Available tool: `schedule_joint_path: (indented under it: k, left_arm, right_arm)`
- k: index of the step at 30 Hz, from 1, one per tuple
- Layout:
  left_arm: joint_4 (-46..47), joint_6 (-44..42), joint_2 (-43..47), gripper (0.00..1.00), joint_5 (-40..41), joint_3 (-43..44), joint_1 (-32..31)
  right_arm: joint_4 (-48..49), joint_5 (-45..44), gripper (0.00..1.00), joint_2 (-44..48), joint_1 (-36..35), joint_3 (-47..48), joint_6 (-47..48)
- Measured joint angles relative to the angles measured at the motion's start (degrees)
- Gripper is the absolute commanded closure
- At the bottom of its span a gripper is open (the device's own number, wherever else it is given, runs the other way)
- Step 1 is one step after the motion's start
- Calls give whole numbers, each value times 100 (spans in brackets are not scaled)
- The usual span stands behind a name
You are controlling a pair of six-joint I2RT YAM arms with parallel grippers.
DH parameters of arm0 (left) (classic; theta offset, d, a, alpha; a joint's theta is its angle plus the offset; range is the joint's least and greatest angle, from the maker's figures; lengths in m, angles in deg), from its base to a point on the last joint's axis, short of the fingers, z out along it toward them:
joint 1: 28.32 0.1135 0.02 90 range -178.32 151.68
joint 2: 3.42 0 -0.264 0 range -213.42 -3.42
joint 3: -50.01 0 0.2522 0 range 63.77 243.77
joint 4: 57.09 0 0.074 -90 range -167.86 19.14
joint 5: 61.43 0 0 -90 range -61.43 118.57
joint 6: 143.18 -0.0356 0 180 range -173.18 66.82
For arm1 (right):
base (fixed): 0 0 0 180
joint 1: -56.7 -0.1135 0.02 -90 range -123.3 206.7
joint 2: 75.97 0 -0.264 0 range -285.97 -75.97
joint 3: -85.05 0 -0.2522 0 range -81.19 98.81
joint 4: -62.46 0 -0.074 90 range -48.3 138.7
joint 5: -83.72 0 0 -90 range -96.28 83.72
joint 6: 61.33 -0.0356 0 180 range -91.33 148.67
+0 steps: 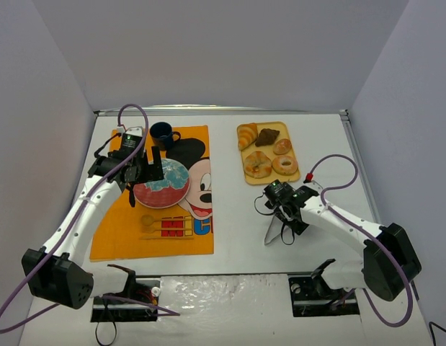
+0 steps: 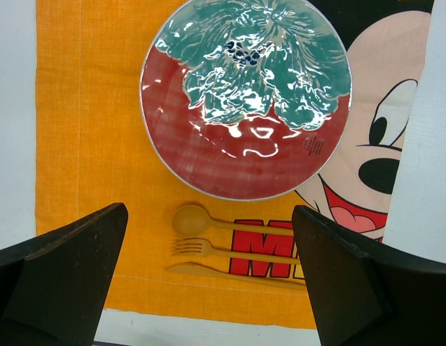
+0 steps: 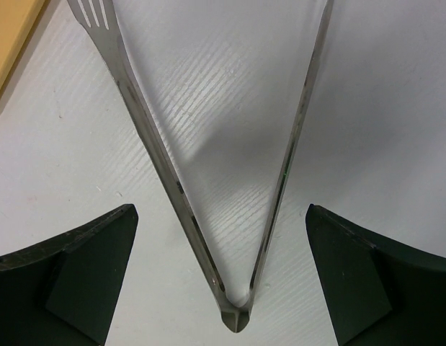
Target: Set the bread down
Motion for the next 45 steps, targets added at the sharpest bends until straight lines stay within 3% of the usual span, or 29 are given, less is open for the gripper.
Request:
schedule_joint_path:
  k: [33,37,45]
  left_arm:
    - [11,-31,-20,3,7,-93,0]
    - [11,-33,-20,3,11,-96,0]
    - [11,-33,-20,3,31,-96,0]
  right_arm:
    - [679,-118,1,-1008,157,-314,-152]
    - [705,-298,17,-1110,157,-280,-124]
    - [778,-421,71,-1102,181,-316,-108]
